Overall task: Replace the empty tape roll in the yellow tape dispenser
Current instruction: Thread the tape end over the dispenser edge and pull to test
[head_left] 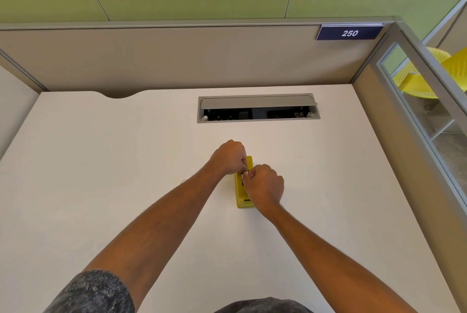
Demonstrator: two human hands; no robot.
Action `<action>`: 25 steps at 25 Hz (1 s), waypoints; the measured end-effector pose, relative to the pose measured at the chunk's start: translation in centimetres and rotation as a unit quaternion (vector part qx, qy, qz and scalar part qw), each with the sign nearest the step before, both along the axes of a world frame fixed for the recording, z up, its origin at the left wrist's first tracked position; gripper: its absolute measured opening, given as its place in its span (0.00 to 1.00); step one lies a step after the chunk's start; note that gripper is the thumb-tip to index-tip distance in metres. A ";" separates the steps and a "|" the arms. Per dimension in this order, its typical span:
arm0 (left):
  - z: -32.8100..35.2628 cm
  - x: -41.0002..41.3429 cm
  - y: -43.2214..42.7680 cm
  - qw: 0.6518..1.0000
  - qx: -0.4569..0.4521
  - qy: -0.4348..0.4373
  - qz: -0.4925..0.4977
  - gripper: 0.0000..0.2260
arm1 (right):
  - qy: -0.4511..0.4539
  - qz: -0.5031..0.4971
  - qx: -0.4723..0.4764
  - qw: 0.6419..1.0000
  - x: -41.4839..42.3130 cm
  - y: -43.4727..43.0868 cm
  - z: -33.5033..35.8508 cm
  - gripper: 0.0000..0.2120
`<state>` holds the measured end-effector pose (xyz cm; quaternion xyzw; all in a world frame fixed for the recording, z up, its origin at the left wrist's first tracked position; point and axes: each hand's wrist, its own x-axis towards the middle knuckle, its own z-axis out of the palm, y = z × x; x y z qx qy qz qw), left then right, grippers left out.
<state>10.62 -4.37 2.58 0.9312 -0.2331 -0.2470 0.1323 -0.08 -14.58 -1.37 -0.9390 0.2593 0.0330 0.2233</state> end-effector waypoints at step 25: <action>-0.2 -0.1 0.1 1.000 -0.005 0.003 -0.002 0.04 | -0.008 -0.017 0.047 0.999 -0.4 -0.1 -0.5 0.16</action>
